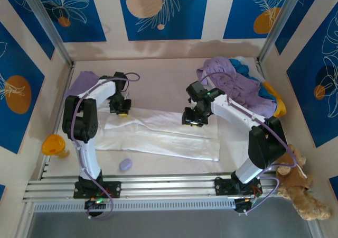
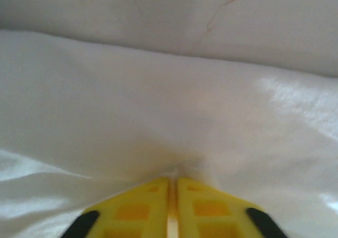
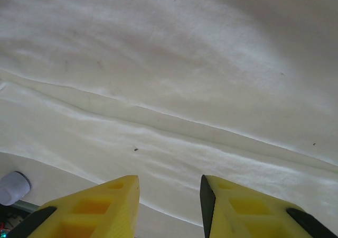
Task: Fold and stack the t-shirts
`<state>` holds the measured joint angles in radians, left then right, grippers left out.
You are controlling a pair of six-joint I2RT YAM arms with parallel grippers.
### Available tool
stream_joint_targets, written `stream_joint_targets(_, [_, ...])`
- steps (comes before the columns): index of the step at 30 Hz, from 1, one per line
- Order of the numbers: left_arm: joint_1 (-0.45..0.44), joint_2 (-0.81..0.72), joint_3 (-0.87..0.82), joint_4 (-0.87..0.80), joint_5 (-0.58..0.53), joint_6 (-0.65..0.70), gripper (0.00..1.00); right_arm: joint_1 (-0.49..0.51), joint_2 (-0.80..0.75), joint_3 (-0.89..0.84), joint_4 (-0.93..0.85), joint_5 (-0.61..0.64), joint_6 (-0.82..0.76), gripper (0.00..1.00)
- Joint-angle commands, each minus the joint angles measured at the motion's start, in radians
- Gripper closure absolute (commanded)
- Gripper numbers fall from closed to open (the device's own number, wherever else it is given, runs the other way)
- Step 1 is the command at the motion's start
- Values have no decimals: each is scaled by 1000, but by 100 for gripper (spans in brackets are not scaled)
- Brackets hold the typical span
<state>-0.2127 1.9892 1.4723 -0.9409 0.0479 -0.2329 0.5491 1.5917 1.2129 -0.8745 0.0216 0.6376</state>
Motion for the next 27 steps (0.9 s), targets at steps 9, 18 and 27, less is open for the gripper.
stream_joint_targets(9, [-7,-173,-73,-34,32,-34,100,10,-5,-25,26,-65,-7,62])
stream_joint_targets(18, [-12,-327,-283,11,93,-109,100,39,27,-1,49,-78,-6,63])
stream_joint_targets(27, [-101,-493,-515,90,173,-253,79,96,84,35,34,-67,-23,63])
